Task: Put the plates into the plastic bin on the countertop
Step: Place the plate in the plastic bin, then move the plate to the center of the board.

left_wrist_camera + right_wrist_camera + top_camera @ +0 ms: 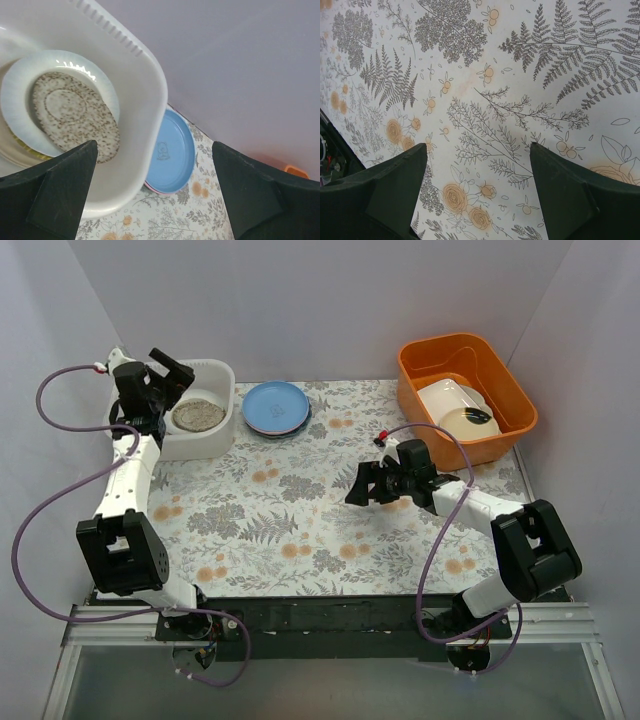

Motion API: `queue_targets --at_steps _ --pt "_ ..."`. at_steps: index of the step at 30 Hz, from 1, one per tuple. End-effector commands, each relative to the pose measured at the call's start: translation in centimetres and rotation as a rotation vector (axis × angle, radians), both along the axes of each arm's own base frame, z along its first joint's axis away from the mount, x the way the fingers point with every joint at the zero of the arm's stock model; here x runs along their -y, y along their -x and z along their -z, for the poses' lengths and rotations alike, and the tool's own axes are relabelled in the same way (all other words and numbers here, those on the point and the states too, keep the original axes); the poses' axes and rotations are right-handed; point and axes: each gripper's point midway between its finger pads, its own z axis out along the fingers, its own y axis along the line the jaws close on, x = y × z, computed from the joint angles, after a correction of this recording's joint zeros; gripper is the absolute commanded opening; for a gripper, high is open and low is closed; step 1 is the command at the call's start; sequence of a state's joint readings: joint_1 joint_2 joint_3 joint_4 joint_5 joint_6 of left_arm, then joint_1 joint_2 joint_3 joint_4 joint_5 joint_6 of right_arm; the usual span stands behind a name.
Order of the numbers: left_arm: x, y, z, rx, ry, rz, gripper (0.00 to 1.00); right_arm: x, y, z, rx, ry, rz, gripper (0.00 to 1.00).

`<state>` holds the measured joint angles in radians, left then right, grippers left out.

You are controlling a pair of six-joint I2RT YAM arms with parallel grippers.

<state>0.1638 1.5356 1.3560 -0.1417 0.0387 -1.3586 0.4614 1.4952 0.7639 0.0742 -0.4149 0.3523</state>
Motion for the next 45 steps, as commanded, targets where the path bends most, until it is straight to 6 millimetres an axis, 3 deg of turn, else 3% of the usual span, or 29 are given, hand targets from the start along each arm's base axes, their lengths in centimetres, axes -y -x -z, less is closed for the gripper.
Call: queue_targets --at_steps 1,5,6,12,13,16,18,19,22,24,25,27,28,29,30,31,37,41,45 --pt "3.9 0.7 0.0 0.001 -0.031 0.128 0.98 -0.9 -1.5 -2.1 0.067 -0.034 -0.008 0.90" --pt "8.7 0.4 0.7 -0.005 -0.056 0.263 0.98 -0.7 -1.1 -2.0 0.060 -0.031 0.000 0.90" --pt "10.8 0.3 1.4 -0.011 -0.065 0.321 0.98 -0.5 -0.8 -1.8 0.057 -0.028 0.003 0.90" --pt "17.2 -0.4 4.7 -0.041 -0.160 0.514 0.98 0.2 0.1 -1.9 0.064 -0.028 0.024 0.90" --pt "19.0 -0.2 4.8 -0.032 -0.190 0.574 0.98 0.4 0.2 -1.8 0.061 -0.024 0.026 0.90" --pt "21.5 -0.4 6.2 -0.036 -0.358 0.620 0.98 0.6 0.5 -1.7 0.060 -0.018 0.030 0.90" --pt "22.3 -0.8 6.0 -0.024 -0.407 0.635 0.98 0.8 0.5 -1.8 0.068 -0.010 0.032 0.90" --pt "23.0 -0.9 7.5 -0.054 -0.442 0.667 0.98 0.8 0.5 -1.7 0.066 -0.007 0.032 0.90" --pt "24.5 -1.3 8.0 -0.063 -0.522 0.686 0.98 0.9 0.5 -1.7 0.068 -0.003 0.030 0.91" --pt "24.5 -1.9 9.6 -0.106 -0.651 0.667 0.98 0.8 0.4 -1.5 0.067 0.001 0.026 0.91" --pt "25.9 -1.7 9.6 -0.102 -0.702 0.682 0.98 0.8 0.4 -1.5 0.064 0.000 0.025 0.91" --pt "25.7 -2.2 11.6 -0.151 -0.880 0.666 0.98 0.7 0.3 -1.3 0.062 -0.002 0.019 0.91" --pt "26.8 -1.9 12.5 -0.162 -0.942 0.682 0.98 0.6 0.3 -1.3 0.060 -0.002 0.017 0.91" --pt "26.8 -2.2 12.5 -0.172 -0.991 0.660 0.98 0.6 0.2 -1.2 0.061 -0.004 0.015 0.91" --pt "26.2 -2.5 14.2 -0.224 -1.074 0.633 0.98 0.3 0.2 -1.1 0.057 -0.009 0.005 0.91" --pt "26.7 -2.5 14.6 -0.232 -1.106 0.633 0.98 0.2 0.1 -1.1 0.054 -0.011 0.001 0.91" --pt "26.1 -3.1 17.7 -0.311 -1.214 0.611 0.98 -0.3 -0.3 -0.7 0.045 -0.015 -0.014 0.90" --pt "25.1 -4.1 18.3 -0.329 -1.253 0.517 0.98 -0.2 -0.3 -0.6 0.043 -0.012 -0.010 0.90" --pt "25.4 -5.0 18.6 -0.312 -1.242 0.493 0.98 -0.1 -0.2 -0.6 0.042 -0.005 -0.009 0.90"
